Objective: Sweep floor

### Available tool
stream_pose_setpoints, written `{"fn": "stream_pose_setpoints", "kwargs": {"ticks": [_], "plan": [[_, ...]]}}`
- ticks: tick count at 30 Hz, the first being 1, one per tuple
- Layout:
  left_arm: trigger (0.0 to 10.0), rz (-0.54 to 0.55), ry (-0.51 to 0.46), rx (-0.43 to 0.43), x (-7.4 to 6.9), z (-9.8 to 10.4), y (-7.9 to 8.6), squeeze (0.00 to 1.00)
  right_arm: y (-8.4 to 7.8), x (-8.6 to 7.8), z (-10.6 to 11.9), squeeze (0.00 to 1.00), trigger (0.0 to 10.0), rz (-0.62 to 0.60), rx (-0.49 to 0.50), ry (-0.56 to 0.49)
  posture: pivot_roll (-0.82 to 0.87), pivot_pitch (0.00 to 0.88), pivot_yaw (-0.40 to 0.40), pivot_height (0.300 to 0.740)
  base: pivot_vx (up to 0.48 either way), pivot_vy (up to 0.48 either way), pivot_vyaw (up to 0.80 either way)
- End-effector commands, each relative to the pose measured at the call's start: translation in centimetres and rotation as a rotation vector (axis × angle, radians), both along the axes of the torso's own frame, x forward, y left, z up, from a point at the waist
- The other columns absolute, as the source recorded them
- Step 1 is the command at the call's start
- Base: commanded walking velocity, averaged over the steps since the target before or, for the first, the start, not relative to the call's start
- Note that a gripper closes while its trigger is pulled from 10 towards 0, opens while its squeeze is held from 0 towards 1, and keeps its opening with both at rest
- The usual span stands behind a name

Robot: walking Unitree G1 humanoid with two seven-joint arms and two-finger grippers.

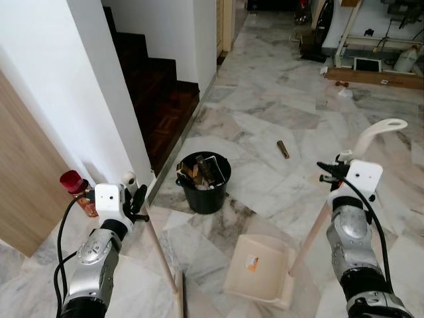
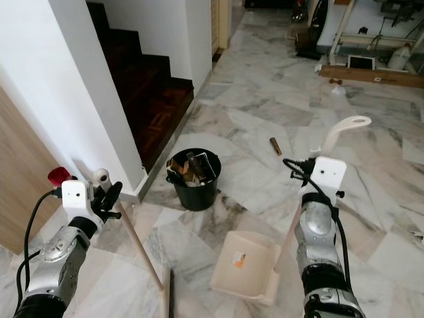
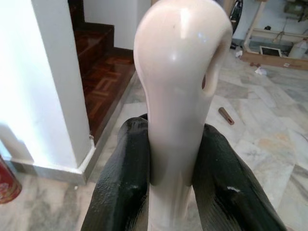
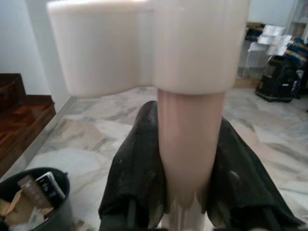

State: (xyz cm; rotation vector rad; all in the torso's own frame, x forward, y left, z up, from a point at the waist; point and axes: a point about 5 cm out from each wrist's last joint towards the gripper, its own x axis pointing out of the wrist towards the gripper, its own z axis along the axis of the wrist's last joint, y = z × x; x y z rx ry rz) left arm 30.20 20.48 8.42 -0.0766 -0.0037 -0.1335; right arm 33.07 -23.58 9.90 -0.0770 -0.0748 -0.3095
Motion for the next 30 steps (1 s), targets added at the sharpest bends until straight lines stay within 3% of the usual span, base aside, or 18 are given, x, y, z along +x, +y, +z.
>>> {"fn": "stream_pose_setpoints", "kwargs": {"ticks": [1,5,8,11,16,25,30], "plan": [[10.0,0.023,-0.011,0.005,0.3,0.1,0.5,0.00,0.9,0.2,-0.2,0.00,10.0,0.054,-0.003,-0.005,0.06,0.000,0.033,0.740,0.000,0.000,0.00],[10.0,0.028,-0.009,-0.023,0.5,0.0,0.4,0.00,2.2,0.1,-1.0,0.00,10.0,0.151,0.028,0.001,0.06,0.012,0.032,0.740,0.000,0.000,0.00],[10.0,0.026,0.002,-0.057,0.9,-0.1,0.1,0.00,3.0,0.0,-2.1,0.00,10.0,0.219,0.148,0.028,0.06,0.023,0.028,0.740,0.000,0.000,0.00],[10.0,0.020,0.024,-0.073,1.0,-0.5,-0.1,0.00,3.5,-0.1,-2.7,0.00,10.0,0.259,0.178,0.055,0.06,0.026,0.026,0.740,0.000,0.000,0.00],[10.0,0.048,0.060,-0.076,1.3,-1.5,-0.1,0.00,3.6,-0.8,-4.1,0.00,10.0,0.297,0.143,0.120,0.06,0.036,0.022,0.740,0.000,0.000,0.00],[10.0,0.045,0.070,-0.044,1.3,-1.7,0.2,0.00,3.5,-1.0,-4.2,0.00,10.0,0.350,0.091,0.134,0.06,0.052,0.031,0.740,0.000,0.000,0.00],[10.0,0.010,0.074,-0.021,1.2,-1.9,0.2,0.00,3.8,-1.1,-4.3,0.00,10.0,0.400,-0.014,0.152,0.06,0.056,0.032,0.740,0.000,0.000,0.00]]}}
